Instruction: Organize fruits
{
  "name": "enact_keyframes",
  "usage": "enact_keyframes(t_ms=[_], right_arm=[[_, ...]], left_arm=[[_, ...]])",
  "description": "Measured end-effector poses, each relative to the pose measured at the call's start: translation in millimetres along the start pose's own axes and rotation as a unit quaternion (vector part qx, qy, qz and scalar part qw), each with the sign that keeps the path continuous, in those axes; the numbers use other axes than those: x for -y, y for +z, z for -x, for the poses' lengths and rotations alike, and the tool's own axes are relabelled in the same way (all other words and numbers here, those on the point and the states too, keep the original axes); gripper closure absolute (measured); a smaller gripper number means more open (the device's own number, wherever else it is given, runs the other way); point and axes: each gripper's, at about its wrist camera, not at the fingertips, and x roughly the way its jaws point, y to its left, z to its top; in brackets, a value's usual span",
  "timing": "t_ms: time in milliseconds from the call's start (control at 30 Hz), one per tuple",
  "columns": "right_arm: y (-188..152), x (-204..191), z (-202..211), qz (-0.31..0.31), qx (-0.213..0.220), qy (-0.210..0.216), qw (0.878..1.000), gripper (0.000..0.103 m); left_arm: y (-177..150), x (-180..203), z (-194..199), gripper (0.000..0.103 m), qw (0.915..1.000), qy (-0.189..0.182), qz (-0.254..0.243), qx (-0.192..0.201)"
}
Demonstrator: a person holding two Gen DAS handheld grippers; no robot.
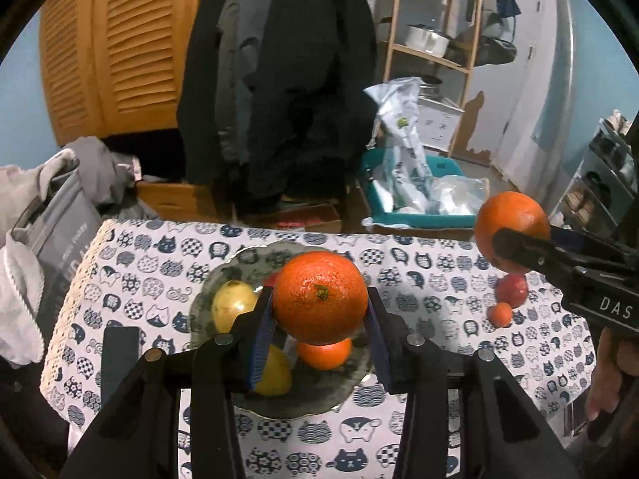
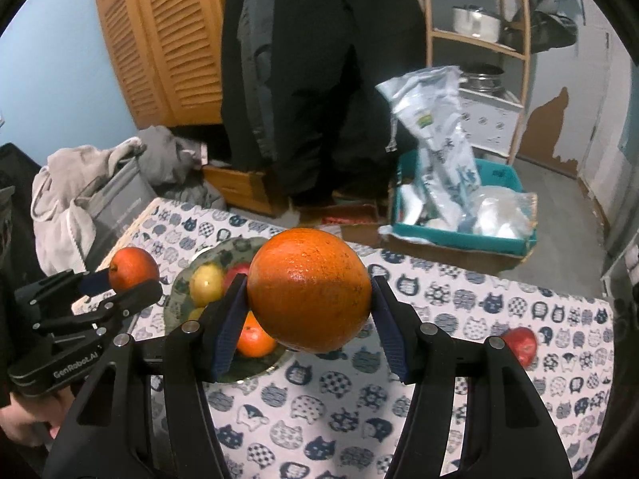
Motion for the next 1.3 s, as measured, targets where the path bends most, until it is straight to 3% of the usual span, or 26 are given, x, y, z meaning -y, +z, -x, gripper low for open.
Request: enact_keyframes(t_ms=[667, 967, 1133, 1300], right_arm=[[-11, -18, -114, -0.008, -0.085, 0.008, 0.996, 0.042], [-14, -20, -142, -0.011, -0.109, 0.027, 0.994, 0.042], [-13, -18, -152, -0.024, -0.118, 0.037, 0.992, 0.042], [-14, -17, -162, -0.032, -0.127, 0.044, 0.99, 0.042]], left_arm=[[-18, -49, -90, 0.059, 0.9939, 0.012, 0.058, -0.093], [-27, -51, -113, 0.059, 0.9914, 0.014, 0.054, -0.118], [-29, -52, -117, 0.039, 0.9911, 0.018, 0.046, -0.124], [-26, -53, -113, 0.036, 0.9918, 0.026, 0.039, -0.119]])
